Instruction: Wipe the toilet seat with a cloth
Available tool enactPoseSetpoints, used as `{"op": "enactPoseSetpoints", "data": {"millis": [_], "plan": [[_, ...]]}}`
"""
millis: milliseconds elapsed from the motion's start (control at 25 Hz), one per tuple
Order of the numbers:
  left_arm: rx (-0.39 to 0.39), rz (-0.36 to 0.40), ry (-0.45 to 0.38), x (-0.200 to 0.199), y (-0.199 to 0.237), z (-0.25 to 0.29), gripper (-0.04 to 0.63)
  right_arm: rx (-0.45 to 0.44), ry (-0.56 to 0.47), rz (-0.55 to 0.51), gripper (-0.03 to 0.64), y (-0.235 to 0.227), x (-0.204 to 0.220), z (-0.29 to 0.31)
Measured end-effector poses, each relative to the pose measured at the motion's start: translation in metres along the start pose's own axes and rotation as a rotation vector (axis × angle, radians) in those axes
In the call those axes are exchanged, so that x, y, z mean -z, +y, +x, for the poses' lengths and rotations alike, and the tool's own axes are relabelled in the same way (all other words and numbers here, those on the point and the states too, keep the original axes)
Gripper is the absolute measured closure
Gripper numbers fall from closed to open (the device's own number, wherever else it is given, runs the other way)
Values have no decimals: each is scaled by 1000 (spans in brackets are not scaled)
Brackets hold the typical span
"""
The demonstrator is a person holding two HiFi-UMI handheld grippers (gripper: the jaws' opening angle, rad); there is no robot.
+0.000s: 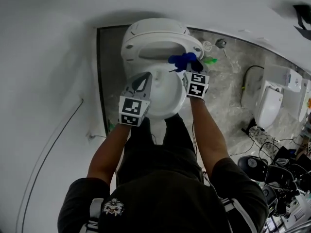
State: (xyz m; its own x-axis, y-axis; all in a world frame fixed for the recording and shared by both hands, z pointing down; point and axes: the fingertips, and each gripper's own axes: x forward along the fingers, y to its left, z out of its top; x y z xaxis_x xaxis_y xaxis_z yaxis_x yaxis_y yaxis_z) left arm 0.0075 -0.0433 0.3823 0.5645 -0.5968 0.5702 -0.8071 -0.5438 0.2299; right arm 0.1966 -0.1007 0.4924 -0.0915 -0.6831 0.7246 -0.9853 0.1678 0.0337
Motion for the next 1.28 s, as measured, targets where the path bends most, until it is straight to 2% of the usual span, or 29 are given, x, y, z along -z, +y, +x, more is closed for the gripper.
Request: {"op": "enactPoseSetpoints", "data": {"millis": [200,400,640,800,960,1280], "plan": [[18,-25,16,27,0,18,586,30,42,22,560,-3,33,16],[0,-48,50,59,11,27,586,48,80,55,560,1,65,34],[-56,-71,107,106,38,26,586,80,16,37,560,2,66,37],[-80,-100,142,130,48,27,586,61,35,56,560,4,77,40],[-85,-113,142,138,49,31,586,50,70,80,560,6,94,53],[-82,-108,148,144,55,34,586,39,162,24,560,12,127,83]]}}
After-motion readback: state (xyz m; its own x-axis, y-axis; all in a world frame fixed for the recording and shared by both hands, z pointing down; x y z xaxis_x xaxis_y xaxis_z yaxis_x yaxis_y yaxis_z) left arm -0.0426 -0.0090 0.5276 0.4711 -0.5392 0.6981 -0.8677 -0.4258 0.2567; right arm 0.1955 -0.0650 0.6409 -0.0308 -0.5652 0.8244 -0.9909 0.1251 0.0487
